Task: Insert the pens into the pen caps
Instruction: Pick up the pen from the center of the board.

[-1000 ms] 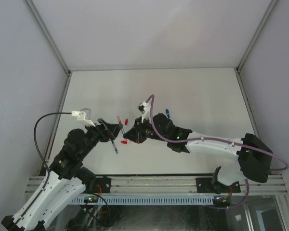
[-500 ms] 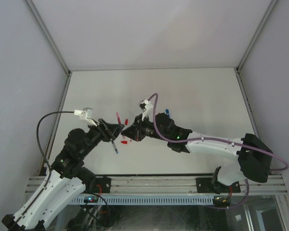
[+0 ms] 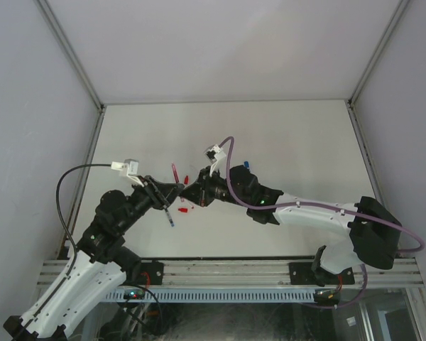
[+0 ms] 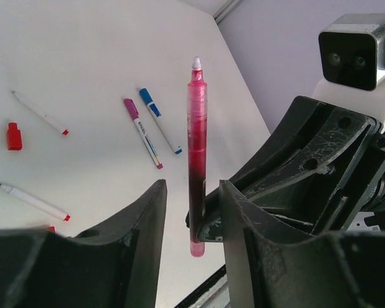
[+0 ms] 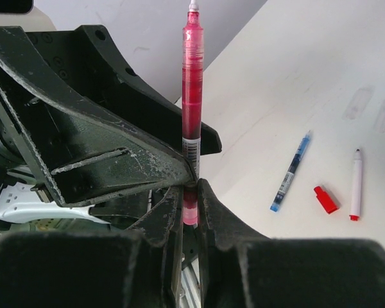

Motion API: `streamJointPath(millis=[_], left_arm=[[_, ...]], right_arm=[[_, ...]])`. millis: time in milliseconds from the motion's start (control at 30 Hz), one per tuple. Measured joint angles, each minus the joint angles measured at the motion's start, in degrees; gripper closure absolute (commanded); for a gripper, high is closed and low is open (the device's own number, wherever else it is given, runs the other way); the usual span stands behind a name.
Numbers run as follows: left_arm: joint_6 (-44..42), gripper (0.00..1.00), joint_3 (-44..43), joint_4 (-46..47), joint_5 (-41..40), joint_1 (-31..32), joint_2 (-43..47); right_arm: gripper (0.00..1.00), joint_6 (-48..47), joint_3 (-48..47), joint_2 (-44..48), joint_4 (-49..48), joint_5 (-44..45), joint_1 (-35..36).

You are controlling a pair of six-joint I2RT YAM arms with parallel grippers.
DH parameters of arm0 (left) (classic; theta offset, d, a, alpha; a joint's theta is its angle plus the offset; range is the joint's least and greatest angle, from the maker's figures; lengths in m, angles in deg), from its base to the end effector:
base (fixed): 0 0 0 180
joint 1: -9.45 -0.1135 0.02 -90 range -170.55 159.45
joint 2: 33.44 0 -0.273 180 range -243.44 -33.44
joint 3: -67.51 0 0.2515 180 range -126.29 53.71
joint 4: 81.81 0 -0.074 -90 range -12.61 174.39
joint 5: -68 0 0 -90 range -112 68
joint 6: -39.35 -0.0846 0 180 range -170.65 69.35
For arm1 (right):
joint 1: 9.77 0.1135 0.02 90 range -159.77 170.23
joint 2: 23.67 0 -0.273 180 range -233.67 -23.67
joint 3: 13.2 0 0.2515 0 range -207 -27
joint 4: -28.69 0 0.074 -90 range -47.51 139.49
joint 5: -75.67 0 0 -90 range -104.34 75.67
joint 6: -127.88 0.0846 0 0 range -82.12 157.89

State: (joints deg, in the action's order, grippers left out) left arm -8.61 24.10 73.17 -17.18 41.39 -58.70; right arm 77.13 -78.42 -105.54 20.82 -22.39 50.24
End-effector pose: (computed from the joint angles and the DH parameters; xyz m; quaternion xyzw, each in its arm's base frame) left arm 0.1399 -0.0956 0.2894 -0.0380 0.7471 -0.4240 0.5105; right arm 0.1788 0.3335 0.2876 -0.1814 0.7366 0.5292 0.3799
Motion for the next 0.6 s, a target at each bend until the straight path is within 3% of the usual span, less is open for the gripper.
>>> streamJointPath(millis=[500, 600], left_arm=[[0.9, 0.93, 0.68, 1.81, 1.29, -0.11, -0.2], [0.87, 0.99, 0.68, 1.77, 1.36, -0.11, -0.2]], right_arm=[[1.0, -1.22, -0.63, -0.57, 0.07, -0.81, -0.02], [0.93, -1.88, -0.76, -0.57, 0.37, -1.07, -0.04]])
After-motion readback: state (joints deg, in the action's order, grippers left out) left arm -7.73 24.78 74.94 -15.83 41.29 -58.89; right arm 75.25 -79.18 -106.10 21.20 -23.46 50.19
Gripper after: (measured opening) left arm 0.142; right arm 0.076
